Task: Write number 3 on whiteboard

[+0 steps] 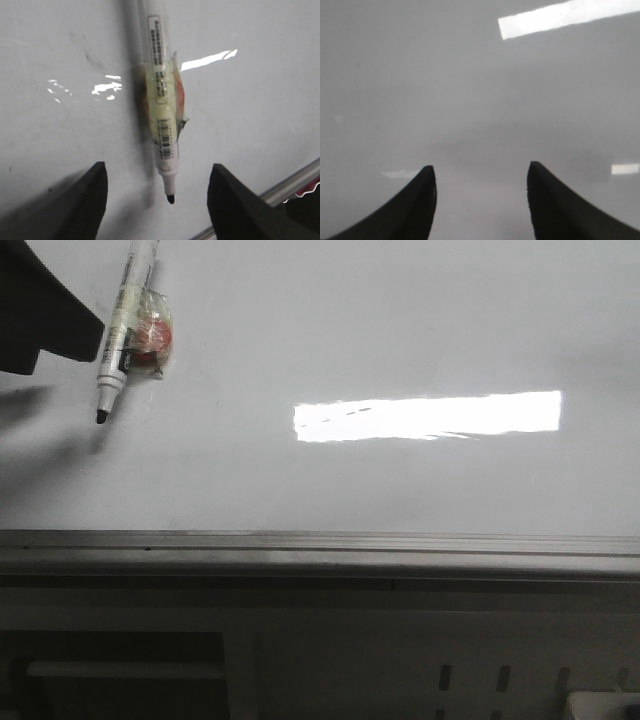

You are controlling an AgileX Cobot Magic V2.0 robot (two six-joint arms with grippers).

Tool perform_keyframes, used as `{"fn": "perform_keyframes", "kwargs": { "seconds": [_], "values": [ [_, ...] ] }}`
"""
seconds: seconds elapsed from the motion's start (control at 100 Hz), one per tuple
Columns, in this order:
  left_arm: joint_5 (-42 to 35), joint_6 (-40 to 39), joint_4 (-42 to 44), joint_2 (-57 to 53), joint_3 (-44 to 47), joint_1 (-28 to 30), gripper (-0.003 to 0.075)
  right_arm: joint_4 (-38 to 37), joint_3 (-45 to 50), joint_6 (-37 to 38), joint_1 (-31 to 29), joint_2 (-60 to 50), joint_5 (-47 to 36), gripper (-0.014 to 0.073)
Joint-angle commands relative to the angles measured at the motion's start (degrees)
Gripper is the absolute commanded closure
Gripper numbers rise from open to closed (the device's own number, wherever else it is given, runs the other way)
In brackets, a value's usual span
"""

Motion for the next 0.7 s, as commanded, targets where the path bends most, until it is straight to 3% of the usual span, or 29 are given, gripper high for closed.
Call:
{"fn": "perform_keyframes", "kwargs": {
  "seconds": [0.0,0.47,0.56,0.69],
  "values": [
    [-4.18,-0.43,-2.07,0.68,-2.45,-1.03,0.0313,-0.4,-2.18,-0.35,-0.15,0.77,-3.89,0.023],
    [-4.33,-0.43,-2.18,9.36,-5.54,-1.13,0.0319,-0.4,-2.07,-0.35,-0.15,0.77,-4.01,0.023],
    [-3.97,-0.43,-2.18,10.26,-5.54,-1.13,0.0379,-0.4,-2.07,-0.35,-0.15,0.77,-4.01,0.023],
    [-3.29,-0.43,-1.27,10.87,-5.54,-1.13,0.0601,-0.4,-2.39,-0.35,0.34,0.77,-4.01,0.023]
  ]
}}
